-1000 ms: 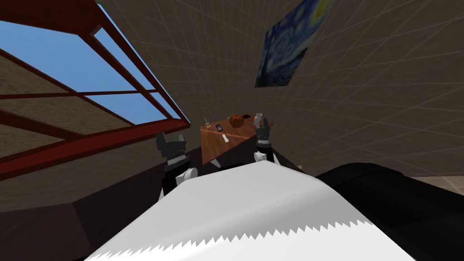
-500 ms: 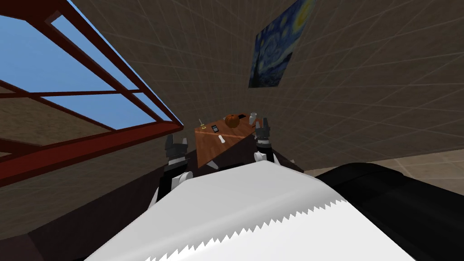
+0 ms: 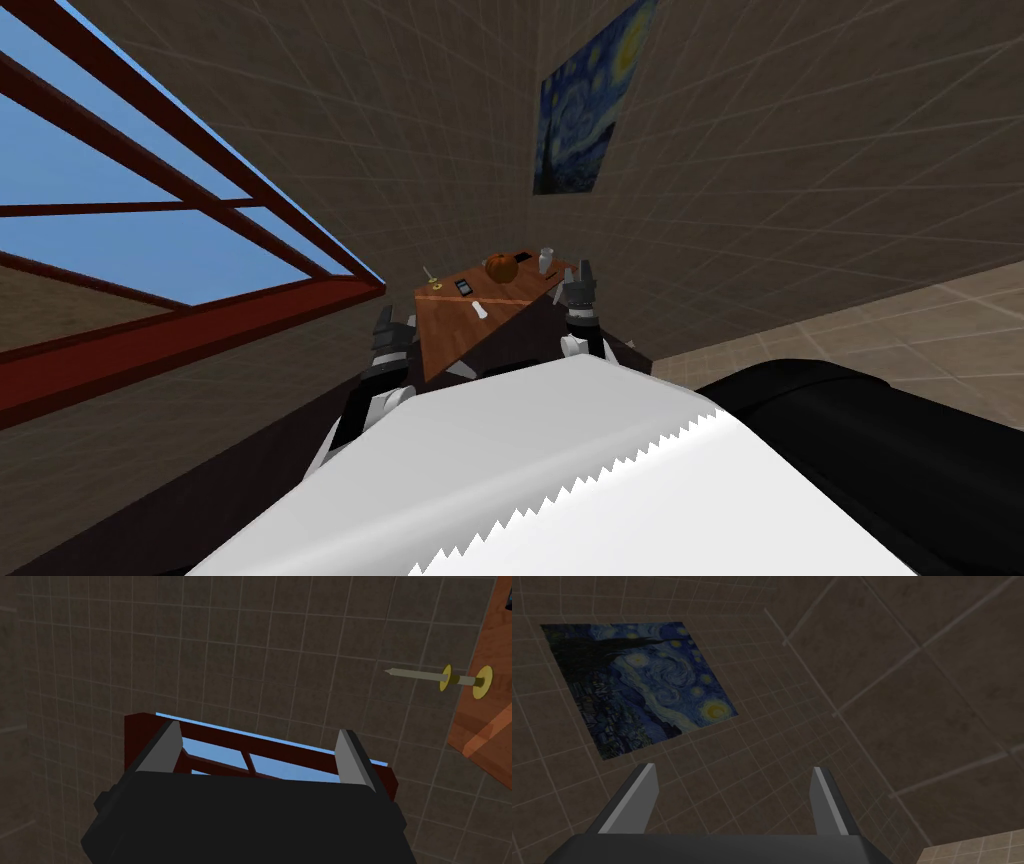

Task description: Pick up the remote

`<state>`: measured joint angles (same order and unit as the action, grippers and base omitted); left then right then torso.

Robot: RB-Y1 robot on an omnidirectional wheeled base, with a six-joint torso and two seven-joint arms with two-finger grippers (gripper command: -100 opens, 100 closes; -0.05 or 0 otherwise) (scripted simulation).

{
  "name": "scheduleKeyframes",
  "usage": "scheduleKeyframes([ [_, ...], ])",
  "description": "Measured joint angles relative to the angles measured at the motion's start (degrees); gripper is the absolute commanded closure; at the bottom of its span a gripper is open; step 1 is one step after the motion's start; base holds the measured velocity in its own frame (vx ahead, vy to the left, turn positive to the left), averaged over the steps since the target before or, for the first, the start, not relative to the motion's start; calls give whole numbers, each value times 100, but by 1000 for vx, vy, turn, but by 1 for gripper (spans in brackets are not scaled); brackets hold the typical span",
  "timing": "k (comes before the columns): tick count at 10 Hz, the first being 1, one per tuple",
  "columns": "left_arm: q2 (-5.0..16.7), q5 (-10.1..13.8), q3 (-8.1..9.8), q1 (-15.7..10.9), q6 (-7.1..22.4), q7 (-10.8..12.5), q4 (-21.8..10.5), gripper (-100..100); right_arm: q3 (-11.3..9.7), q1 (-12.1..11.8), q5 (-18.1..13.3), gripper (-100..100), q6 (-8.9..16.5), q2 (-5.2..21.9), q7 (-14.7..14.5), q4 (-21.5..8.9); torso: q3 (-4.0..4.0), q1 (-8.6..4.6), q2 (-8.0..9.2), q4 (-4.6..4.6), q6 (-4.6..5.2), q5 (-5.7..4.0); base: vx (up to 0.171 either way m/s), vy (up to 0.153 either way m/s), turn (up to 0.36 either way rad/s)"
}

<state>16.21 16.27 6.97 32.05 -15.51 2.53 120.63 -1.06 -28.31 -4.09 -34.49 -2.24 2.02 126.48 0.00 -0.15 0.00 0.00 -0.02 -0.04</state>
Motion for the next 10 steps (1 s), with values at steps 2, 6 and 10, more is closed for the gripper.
scheduleKeyframes([
  [2,321,294,60,43,247,-14,-314,-100,-1,1,0,0,0,0,0,0,-1,-3,-1,0,4,0,9,-51,-204],
  [6,671,709,133,123,803,-101,-591,-100,0,1,0,0,0,0,0,0,-1,2,-2,0,3,1,11,-35,-157],
  [10,1125,1218,208,222,1332,-211,-1028,-100,1,-1,0,0,0,0,0,0,-3,2,-4,-1,-1,1,22,-41,-241],
])
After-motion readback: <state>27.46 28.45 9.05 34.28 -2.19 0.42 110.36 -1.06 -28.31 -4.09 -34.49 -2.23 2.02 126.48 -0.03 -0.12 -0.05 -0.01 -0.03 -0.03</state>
